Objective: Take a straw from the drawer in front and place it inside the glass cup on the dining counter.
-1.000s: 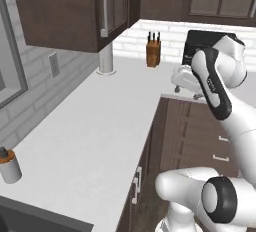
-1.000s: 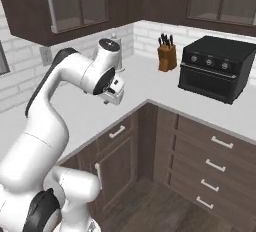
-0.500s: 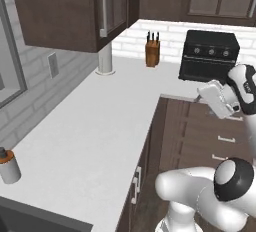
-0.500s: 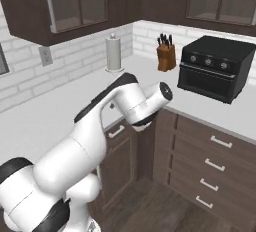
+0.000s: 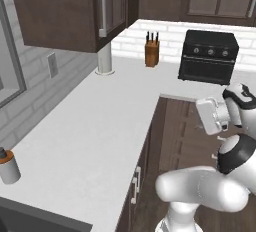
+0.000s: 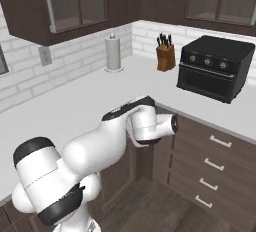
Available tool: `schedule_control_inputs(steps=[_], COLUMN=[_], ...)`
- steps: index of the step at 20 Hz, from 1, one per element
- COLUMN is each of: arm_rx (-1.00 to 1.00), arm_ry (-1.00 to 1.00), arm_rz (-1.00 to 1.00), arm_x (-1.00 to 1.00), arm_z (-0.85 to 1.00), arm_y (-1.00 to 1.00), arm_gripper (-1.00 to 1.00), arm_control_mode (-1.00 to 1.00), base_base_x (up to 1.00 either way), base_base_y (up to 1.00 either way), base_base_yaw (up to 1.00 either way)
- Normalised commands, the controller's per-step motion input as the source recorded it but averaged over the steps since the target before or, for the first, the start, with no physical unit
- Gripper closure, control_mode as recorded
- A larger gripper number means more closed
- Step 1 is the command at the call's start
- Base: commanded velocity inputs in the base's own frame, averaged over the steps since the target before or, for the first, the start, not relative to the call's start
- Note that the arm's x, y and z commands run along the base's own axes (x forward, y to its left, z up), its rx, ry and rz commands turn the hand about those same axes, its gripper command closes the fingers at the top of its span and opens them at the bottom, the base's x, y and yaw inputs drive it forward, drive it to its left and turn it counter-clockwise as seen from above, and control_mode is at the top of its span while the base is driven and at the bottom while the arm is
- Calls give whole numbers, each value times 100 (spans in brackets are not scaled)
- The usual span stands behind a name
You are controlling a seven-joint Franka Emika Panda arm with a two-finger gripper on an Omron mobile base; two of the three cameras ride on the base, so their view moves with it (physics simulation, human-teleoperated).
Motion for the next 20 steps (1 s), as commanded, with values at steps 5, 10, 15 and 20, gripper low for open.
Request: schedule_control_inputs(steps=[5,10,15,20], arm_rx=[15,9,6,7], arm_ry=[0,-2,-4,-8], arm_rz=[0,2,3,7], arm_x=[56,40,45,39], arm_z=[-69,-62,-51,-31], arm_y=[2,21,12,2], arm_gripper=[-100,-100,-100,-100], arm_control_mode=[-100,-100,-100,-100], base_base_x=[0,0,0,0], base_base_y=[0,0,0,0], base_base_yaw=[0,0,0,0])
